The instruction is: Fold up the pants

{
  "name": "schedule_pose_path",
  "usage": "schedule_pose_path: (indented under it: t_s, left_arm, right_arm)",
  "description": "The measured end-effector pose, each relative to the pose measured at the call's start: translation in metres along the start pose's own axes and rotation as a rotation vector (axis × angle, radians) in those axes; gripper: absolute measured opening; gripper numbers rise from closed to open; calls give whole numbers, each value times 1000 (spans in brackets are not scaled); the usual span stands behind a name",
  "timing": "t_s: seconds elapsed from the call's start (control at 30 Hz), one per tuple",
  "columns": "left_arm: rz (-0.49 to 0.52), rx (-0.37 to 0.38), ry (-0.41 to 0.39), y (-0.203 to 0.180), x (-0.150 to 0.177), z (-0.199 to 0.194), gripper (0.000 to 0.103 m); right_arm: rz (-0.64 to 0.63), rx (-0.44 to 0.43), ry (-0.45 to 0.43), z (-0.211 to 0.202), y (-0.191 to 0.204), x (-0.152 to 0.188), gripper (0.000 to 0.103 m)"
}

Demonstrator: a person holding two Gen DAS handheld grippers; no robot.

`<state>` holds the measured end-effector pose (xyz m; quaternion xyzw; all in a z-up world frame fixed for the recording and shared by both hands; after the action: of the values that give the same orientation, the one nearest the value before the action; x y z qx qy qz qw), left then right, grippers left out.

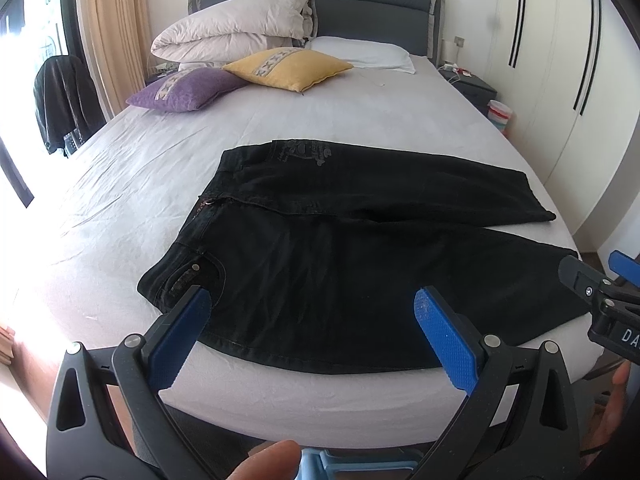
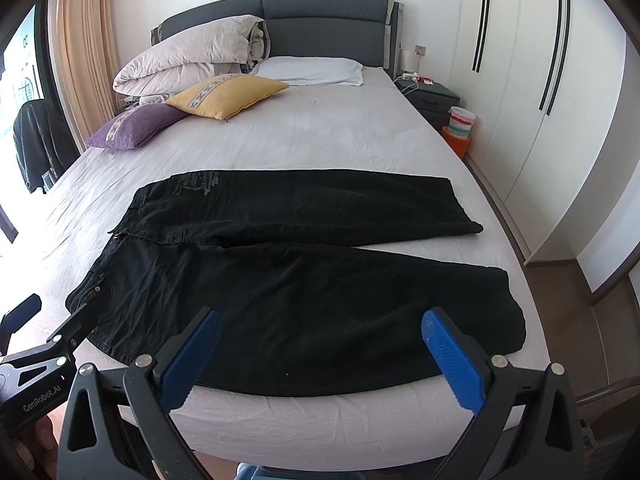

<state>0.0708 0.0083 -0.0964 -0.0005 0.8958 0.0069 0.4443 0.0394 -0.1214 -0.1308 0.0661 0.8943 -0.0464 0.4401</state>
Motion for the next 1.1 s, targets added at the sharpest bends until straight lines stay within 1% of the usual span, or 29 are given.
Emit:
schedule_pose_path:
  t_s: [0.1,0.13,0.2,0.23,0.3,0.37,0.4,0.43,0.47,0.5,0.57,0.63,0.7,0.77,0.83,0.87,0.93,0.97,1.0,1.1]
  left_arm:
    - [37,-8,-39,-1,-1,2,103]
    - [61,9,-48,-3,0,3,103]
    - [71,49,-49,-4,3,8,103]
    - [59,79,-28,-1,8,15,103]
    - [62,111,23,3,14,31,103]
    - [70,181,111,5,27,55,103]
    - [51,229,167,6,34,70,103]
    - [31,252,200,10,38,81,103]
    - [24,255,218,14,41,91,103]
    - [38,244,221,21,41,105,103]
    - [81,234,195,28,36,125,103]
    - [132,229,177,35,25,148,103]
    - [176,211,180,41,10,172,103]
    - [176,214,188,54,-14,203,103]
    - [174,267,194,59,-42,235,103]
    - [200,288,183,58,-58,247,103]
    - [299,301,168,59,-88,277,103]
    - [349,320,175,59,-103,297,103]
    - [384,349,189,58,-117,317,103]
    - [454,409,234,53,-140,357,103]
  right_arm:
    - [-11,-34,5,7,-2,0,103]
    - [-15,-49,5,10,-4,-2,103]
    - [-28,-97,7,18,-4,-4,103]
    - [-38,-134,7,23,-4,-8,103]
    - [-61,-193,0,32,-3,-15,103]
    - [-97,-255,-18,47,-7,-30,103]
    - [-108,-269,-30,52,-9,-37,103]
    - [-124,-294,-51,61,-13,-50,103]
    - [-134,-310,-62,68,-15,-58,103]
    - [-144,-318,-66,80,-18,-67,103]
    - [-156,-334,-63,99,-21,-79,103]
    - [-174,-355,-51,121,-23,-86,103]
    - [-201,-395,-33,148,-20,-90,103]
    - [-224,-433,-11,171,-18,-90,103]
    - [-245,-470,20,192,-18,-87,103]
    - [-254,-499,42,205,-18,-86,103]
    - [-276,-536,80,228,-18,-83,103]
    - [-291,-551,98,241,-20,-83,103]
    - [-300,-562,105,249,-21,-84,103]
    - [-313,-590,101,273,-30,-93,103]
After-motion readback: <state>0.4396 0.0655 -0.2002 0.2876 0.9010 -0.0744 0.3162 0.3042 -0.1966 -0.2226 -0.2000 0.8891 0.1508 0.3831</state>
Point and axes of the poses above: each gripper's, at about its wrist camera, not at the fingertips, and z roughly the way its jaws point, y to its left, x to its underside, the point moved 10 cm from there along z, roughly the way its jaws point, and after that the axes turned 11 degrees about -y, right-handed, at the moved point
